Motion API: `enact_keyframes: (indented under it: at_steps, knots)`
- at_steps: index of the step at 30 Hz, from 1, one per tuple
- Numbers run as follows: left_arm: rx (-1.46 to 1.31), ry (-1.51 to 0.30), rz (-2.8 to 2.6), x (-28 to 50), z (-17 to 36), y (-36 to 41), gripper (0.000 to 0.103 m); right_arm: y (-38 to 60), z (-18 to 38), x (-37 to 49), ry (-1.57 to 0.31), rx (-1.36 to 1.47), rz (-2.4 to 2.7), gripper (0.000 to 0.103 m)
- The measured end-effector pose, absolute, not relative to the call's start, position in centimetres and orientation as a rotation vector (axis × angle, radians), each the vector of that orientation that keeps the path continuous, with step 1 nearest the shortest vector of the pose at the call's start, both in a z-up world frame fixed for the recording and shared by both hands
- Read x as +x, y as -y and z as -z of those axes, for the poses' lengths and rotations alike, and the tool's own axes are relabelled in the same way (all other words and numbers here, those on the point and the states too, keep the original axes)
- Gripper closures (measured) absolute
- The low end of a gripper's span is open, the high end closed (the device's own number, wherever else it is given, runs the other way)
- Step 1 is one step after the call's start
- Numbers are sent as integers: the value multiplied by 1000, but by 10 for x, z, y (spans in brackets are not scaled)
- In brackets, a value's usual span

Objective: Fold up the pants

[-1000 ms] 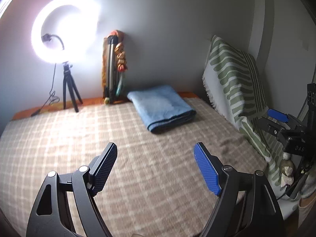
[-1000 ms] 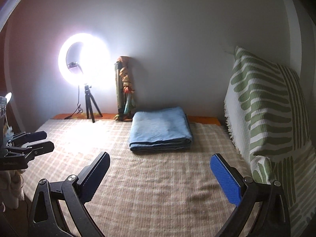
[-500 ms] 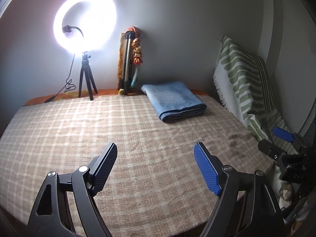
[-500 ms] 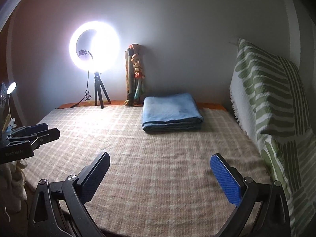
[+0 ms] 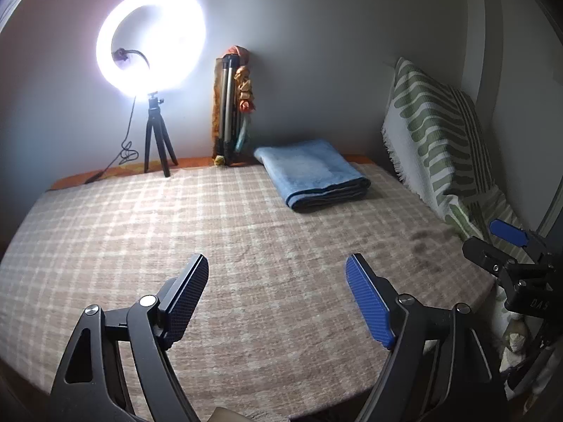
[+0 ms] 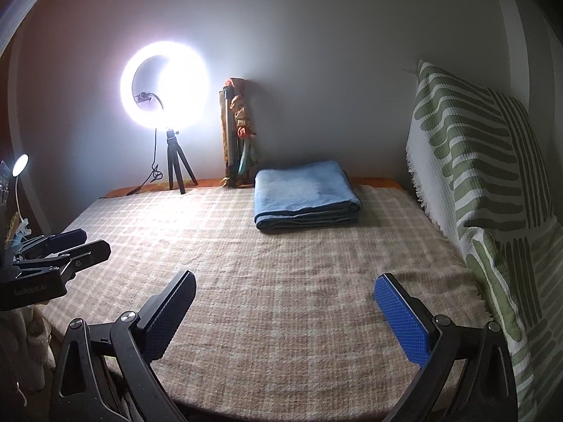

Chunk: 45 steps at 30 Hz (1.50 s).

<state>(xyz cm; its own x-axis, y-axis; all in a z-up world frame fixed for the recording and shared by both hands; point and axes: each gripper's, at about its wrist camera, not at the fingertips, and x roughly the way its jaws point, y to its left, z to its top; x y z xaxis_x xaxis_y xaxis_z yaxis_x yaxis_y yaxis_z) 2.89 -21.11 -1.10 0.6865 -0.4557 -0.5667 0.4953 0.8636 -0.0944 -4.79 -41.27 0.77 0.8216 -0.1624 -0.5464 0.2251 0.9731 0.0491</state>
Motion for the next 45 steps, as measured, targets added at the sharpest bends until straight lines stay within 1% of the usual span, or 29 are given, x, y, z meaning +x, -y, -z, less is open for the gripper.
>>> enact_keyframes:
  at_steps: [11, 45]
  knots:
    - [41, -608, 514, 28, 5, 206, 14, 409, -8, -47, -568, 112, 198, 0]
    - [44, -605, 519, 23, 3, 208, 13, 407, -4, -44, -589, 119, 185, 0]
